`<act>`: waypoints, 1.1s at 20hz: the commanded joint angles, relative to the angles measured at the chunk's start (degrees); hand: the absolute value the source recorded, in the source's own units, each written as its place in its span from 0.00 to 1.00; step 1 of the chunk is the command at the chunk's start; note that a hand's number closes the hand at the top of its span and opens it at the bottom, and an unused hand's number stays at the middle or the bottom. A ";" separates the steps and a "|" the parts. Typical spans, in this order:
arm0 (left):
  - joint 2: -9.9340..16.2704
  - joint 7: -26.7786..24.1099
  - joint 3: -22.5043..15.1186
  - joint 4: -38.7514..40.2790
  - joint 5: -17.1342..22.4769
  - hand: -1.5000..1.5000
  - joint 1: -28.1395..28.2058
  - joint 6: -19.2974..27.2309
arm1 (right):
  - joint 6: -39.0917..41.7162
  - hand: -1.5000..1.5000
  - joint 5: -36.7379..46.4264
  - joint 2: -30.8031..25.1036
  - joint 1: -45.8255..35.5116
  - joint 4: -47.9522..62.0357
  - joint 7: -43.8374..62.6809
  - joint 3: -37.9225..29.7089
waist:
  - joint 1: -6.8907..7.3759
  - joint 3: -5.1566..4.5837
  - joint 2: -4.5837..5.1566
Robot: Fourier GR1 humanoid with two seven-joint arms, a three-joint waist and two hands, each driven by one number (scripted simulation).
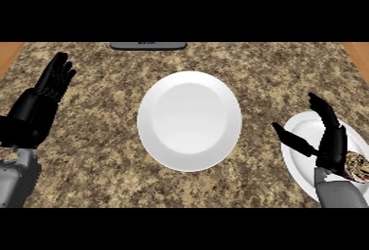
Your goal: Pick the cupcake from the plate and place it in the plate
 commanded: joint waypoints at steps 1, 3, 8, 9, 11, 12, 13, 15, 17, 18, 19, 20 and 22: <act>-2.74 -1.39 -0.52 1.83 -2.41 0.50 -0.85 0.56 | -2.24 0.00 2.09 -1.14 4.05 -8.57 0.50 -0.78 | -0.61 -0.05 -0.16; -0.44 -0.40 2.12 1.38 -0.39 0.50 0.25 -2.07 | -3.03 0.00 7.58 -3.86 3.68 -12.73 7.80 0.55 | -0.43 -0.08 -0.20; -1.36 2.01 0.61 -0.94 -1.18 0.50 -0.88 -0.39 | 7.27 0.00 15.19 -15.39 4.25 -16.03 29.87 0.46 | -0.92 -0.29 -0.44; -0.75 -0.49 1.48 0.13 -1.03 0.50 1.25 -1.31 | 10.08 0.00 15.90 -16.85 5.79 -18.36 33.90 1.33 | -1.18 -0.44 -0.56; -2.13 -0.68 -0.47 -0.82 -2.49 0.50 2.34 -0.38 | 16.74 0.00 15.40 -20.56 3.04 -17.38 41.87 0.43 | -0.37 -0.44 -0.40; -1.10 -0.55 1.83 1.30 -1.78 0.50 -0.35 -0.27 | 20.15 0.00 15.72 -22.94 4.00 -16.71 43.88 0.87 | -1.17 -0.52 -0.17; -0.71 1.46 1.53 -0.80 -1.22 0.50 -1.08 -0.58 | 22.52 0.00 17.59 -23.39 3.70 -17.12 47.86 3.07 | -0.36 -0.51 -0.35; -1.03 1.26 1.60 0.23 -0.83 0.50 -1.11 -1.15 | 30.00 0.00 13.69 -25.47 2.76 -19.20 53.74 3.03 | -0.53 -0.38 -0.26; -2.15 1.80 -0.02 -1.47 -1.46 0.50 -0.03 -0.69 | 36.92 0.00 11.17 -27.40 -0.36 -20.80 61.14 3.53 | 0.30 -0.36 -0.36; -1.29 1.06 1.02 0.04 -1.89 0.50 -1.23 -0.79 | 40.31 0.00 8.53 -28.16 0.48 -19.72 61.83 3.54 | -0.18 -0.31 -0.15; -0.54 1.11 2.42 0.39 -0.06 0.50 -0.09 -2.21 | 42.70 0.00 6.66 -27.90 0.62 -20.84 64.28 4.00 | 0.05 -0.28 -0.20; -2.32 3.39 0.51 -0.54 -2.26 0.50 -1.75 0.63 | 44.41 0.00 5.77 -26.55 -0.57 -22.83 67.89 5.62 | -0.06 -0.20 -0.23; -1.82 0.25 1.11 -0.06 -1.92 0.50 0.22 -1.68 | 47.85 0.00 3.14 -27.37 -0.96 -23.64 71.28 4.30 | -0.08 -0.14 -0.16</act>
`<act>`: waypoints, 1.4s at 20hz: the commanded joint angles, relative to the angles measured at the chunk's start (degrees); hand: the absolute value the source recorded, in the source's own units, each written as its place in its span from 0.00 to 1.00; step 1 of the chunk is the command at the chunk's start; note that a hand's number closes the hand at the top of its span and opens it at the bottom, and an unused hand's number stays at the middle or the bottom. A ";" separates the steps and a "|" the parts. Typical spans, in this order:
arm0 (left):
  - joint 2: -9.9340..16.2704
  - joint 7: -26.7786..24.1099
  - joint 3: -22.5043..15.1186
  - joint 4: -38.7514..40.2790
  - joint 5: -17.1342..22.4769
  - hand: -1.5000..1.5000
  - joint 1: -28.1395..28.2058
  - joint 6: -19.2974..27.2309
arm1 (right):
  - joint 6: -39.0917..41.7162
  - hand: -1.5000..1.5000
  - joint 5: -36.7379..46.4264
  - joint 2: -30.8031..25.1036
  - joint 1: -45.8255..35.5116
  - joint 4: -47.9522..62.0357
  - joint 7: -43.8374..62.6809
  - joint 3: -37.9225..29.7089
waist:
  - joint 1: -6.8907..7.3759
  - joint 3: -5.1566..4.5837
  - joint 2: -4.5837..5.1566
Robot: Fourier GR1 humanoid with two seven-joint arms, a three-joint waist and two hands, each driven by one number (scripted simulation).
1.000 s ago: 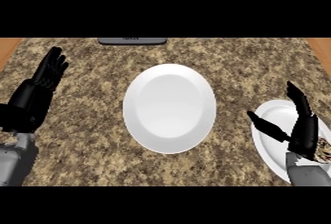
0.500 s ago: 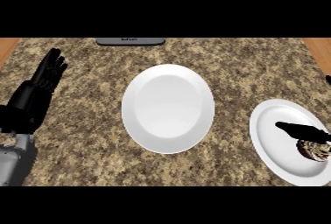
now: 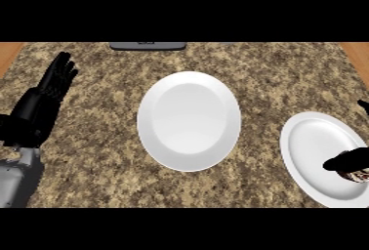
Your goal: Pick the cupcake from the plate and place it in the plate
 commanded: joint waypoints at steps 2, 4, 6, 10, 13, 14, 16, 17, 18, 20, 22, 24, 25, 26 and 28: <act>0.35 -0.19 1.18 0.41 -0.05 0.50 -0.60 -1.43 | 11.13 0.00 -6.01 -1.76 -1.74 -5.90 13.67 -0.32 | -0.22 0.14 0.03; 0.81 2.07 2.38 -1.57 0.87 0.50 -0.41 -1.66 | 10.85 0.00 -5.43 -1.06 -1.31 -5.33 14.96 -0.02 | 0.03 0.18 0.04; 0.37 -1.03 2.79 -2.41 1.02 0.50 3.23 -3.19 | 8.90 0.00 -1.88 0.69 -2.95 -1.65 13.62 1.67 | 0.60 0.19 0.13; -1.49 4.71 0.53 -2.14 -1.80 0.50 -2.69 0.03 | 10.94 0.00 -1.73 -1.82 -1.65 0.56 13.79 0.73 | 0.11 0.21 0.12; 1.32 -0.06 4.49 -0.09 1.11 0.50 0.14 -4.80 | 11.15 0.00 -1.02 -1.70 -1.52 3.87 14.04 0.99 | 0.47 0.18 0.17; -3.15 -1.26 0.64 0.42 -2.67 0.50 0.99 -1.22 | 12.33 0.00 -2.72 -2.49 -1.33 4.61 12.62 -0.82 | 0.08 0.19 0.18; -1.02 -0.46 2.94 -0.10 -1.47 0.50 1.26 -2.60 | 9.58 0.00 -0.01 -0.94 4.99 0.87 13.47 1.35 | -0.39 0.19 0.02; -1.29 0.77 3.03 -2.68 -0.91 0.50 1.66 -2.61 | 11.30 0.00 -0.60 -0.83 1.29 6.28 11.56 0.68 | 0.41 0.22 0.13; -3.11 -0.64 2.06 0.73 -2.93 0.50 0.06 -1.76 | 12.44 0.00 -1.97 -2.36 1.83 5.20 10.00 -2.37 | -0.14 0.21 0.16; -3.03 1.17 2.61 2.38 -2.80 0.50 -3.36 -2.14 | 11.09 0.00 0.56 0.68 0.05 7.85 10.83 -0.05 | -0.04 0.22 0.21; -3.58 -1.00 3.15 1.86 -2.71 0.50 -0.42 -3.29 | 10.72 0.00 0.84 1.14 1.30 11.06 6.35 -1.75 | 0.07 0.23 0.19; -1.93 -0.78 4.91 3.88 -1.64 0.50 -2.41 -5.71 | 10.33 0.00 2.21 3.03 1.76 12.27 5.81 -0.40 | 0.06 0.23 0.22; -4.50 0.46 2.79 -0.44 -3.90 0.50 0.11 -3.07 | 11.09 0.00 2.08 3.11 2.45 10.96 5.96 -1.81 | 0.09 0.23 0.13; -2.91 -0.47 4.74 1.48 -3.48 0.50 -0.29 -4.98 | 12.94 0.00 1.30 2.65 1.42 12.53 4.15 -3.04 | 0.11 0.23 0.16; -5.49 -1.47 3.34 2.96 -5.34 0.50 -1.58 -3.19 | 10.78 0.00 3.83 6.68 0.34 14.04 5.33 -0.46 | 0.17 0.23 0.20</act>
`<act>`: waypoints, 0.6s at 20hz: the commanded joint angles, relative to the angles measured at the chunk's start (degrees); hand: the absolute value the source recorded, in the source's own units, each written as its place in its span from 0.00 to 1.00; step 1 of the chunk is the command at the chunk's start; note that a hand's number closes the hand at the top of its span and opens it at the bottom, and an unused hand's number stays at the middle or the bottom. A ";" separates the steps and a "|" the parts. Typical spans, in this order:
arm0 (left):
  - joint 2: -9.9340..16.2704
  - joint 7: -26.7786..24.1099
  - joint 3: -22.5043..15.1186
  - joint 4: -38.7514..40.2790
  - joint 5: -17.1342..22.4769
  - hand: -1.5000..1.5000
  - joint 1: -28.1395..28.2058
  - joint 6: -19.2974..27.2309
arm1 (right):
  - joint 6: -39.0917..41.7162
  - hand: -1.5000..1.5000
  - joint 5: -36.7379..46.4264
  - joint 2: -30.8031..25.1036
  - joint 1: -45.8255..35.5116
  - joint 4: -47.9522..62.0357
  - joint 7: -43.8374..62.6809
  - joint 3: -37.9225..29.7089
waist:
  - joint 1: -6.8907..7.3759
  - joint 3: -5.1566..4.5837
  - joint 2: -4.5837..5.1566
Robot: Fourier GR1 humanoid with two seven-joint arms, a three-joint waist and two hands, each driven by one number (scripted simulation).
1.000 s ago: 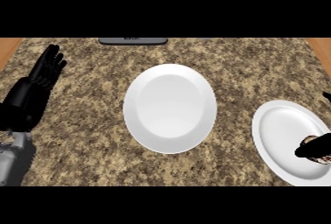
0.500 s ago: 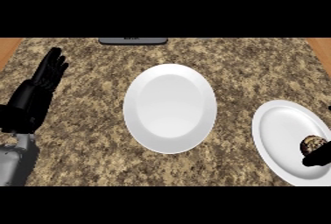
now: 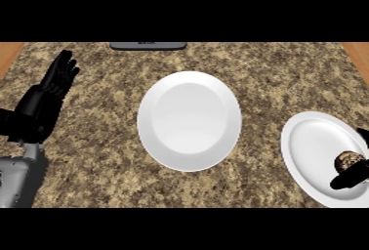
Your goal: Pick the cupcake from the plate and place it in the plate
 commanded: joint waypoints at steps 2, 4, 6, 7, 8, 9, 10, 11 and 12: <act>0.43 -0.31 2.78 0.74 0.60 0.50 -0.18 -2.35 | 2.52 0.00 1.74 2.10 1.67 2.03 0.95 -0.83 | -0.08 0.00 -0.03; -0.74 -0.60 1.76 0.98 -0.86 0.50 -0.25 -1.92 | 3.08 0.00 2.94 2.37 -2.27 8.23 -0.11 -1.68 | 0.14 0.01 0.04; -1.75 2.61 0.42 -6.78 -0.98 0.50 4.21 -1.14 | 0.23 0.00 5.22 3.71 1.65 8.32 -3.13 -1.24 | 0.27 0.03 -0.07; 0.34 2.16 2.41 -4.44 -0.33 0.50 2.53 -3.04 | 1.23 0.00 5.55 3.89 1.18 8.26 -0.77 -1.27 | 0.17 0.01 -0.04; -0.91 1.54 2.04 -0.32 -1.80 0.50 -1.70 -1.72 | 2.83 0.00 6.03 2.43 1.21 8.22 -1.65 -1.41 | -0.13 0.01 0.02; -0.67 0.19 3.18 -1.20 -0.48 0.50 0.95 -3.33 | 2.80 0.00 7.49 3.46 0.29 8.92 -1.59 -0.56 | 0.09 0.00 0.00; -1.28 -2.24 3.06 0.79 -1.03 0.50 1.88 -3.82 | -4.64 1.00 10.53 7.46 -0.21 9.69 -6.08 0.39 | 0.12 0.02 0.03; -0.43 3.67 2.26 -4.45 -1.14 0.50 1.30 -2.48 | -6.74 1.00 11.25 4.36 0.35 9.87 -10.66 -1.44 | 0.24 0.05 -0.04; -2.28 3.64 0.94 -3.64 -1.67 0.50 0.06 -1.23 | -7.96 1.00 14.48 3.25 -2.85 12.38 -11.86 -0.13 | 0.52 0.07 0.07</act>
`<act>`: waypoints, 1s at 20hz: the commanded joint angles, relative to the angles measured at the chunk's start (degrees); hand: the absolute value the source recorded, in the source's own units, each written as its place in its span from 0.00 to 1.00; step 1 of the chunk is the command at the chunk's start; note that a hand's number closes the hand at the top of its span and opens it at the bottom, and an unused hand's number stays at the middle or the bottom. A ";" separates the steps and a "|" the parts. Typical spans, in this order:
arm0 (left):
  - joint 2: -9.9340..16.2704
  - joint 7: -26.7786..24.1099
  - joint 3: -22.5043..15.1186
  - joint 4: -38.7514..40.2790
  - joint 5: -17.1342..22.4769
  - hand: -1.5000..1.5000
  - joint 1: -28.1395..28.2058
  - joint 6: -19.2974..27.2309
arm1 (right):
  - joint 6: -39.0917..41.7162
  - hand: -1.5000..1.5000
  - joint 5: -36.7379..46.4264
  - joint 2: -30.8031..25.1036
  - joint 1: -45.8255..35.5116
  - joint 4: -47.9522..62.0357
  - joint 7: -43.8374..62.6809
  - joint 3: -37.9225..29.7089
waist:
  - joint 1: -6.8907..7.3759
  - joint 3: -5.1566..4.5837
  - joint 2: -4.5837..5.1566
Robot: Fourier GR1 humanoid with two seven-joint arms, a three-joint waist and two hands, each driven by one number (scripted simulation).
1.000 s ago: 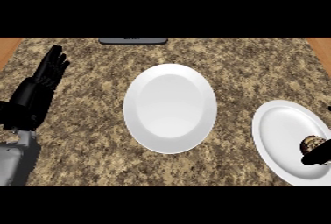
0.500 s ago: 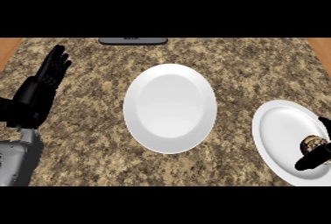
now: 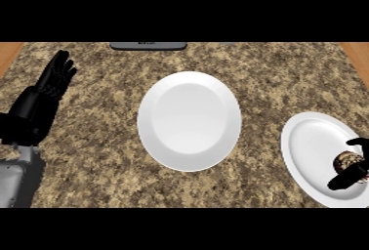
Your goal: Pick the cupcake from the plate and place it in the plate
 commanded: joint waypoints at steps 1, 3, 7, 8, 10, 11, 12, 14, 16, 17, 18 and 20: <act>-1.70 -0.88 -1.12 0.77 -2.18 0.50 0.57 0.94 | -5.57 1.00 5.94 -0.19 -1.41 0.47 -3.68 0.22 | -0.03 0.40 0.21; -1.48 -1.19 -0.20 1.93 -1.87 0.50 -0.65 0.50 | -5.84 1.00 8.32 -3.50 -2.19 5.03 -8.36 -0.69 | 0.04 0.40 0.27; -2.07 1.75 -0.70 -4.07 -1.95 0.50 2.48 1.14 | -11.68 1.00 12.61 -3.83 0.41 2.39 -12.01 -0.36 | 0.03 0.41 0.08; -2.73 -0.34 -1.11 0.00 -3.33 0.50 0.32 1.55 | -12.66 1.00 14.13 -2.34 5.32 -2.88 -12.31 2.82 | -0.78 0.38 0.07; 1.36 1.88 3.37 -0.51 1.94 0.50 -0.65 -2.74 | -12.83 1.00 13.42 -4.15 8.93 -8.78 -16.25 3.15 | -1.14 0.36 -0.10; -2.05 -0.72 0.44 -1.96 -1.59 0.50 3.80 0.51 | -13.66 1.00 12.46 -6.01 13.71 -9.87 -21.79 3.24 | -1.58 0.36 -0.24; -2.02 0.75 0.54 -0.32 -2.56 0.50 0.62 1.73 | -14.02 1.00 13.00 -5.42 13.77 -12.68 -22.60 4.51 | -1.77 0.37 -0.14; -1.70 -1.67 1.01 -0.47 -2.15 0.50 2.87 0.22 | -16.43 1.00 14.97 -6.95 17.59 -18.39 -22.72 3.40 | -1.58 0.33 -0.13; -1.20 2.02 1.04 2.02 -1.96 0.50 -3.66 0.12 | -18.44 1.00 14.52 -7.28 17.99 -18.73 -26.24 1.45 | -1.57 0.37 0.04; -1.71 -0.26 0.76 -1.07 -3.06 0.50 1.25 0.77 | -17.80 1.00 14.40 -6.81 21.13 -25.74 -23.79 1.85 | -1.45 0.33 -0.17; -0.45 -1.82 2.86 1.50 -0.82 0.50 1.07 -1.58 | -15.08 1.00 11.52 -8.44 20.34 -28.03 -24.65 -0.21 | -1.33 0.30 -0.07; -0.73 0.69 2.43 -1.92 -1.16 0.50 1.93 -0.48 | -13.33 1.00 6.52 -8.98 22.67 -33.59 -27.06 -2.24 | -1.41 0.32 -0.26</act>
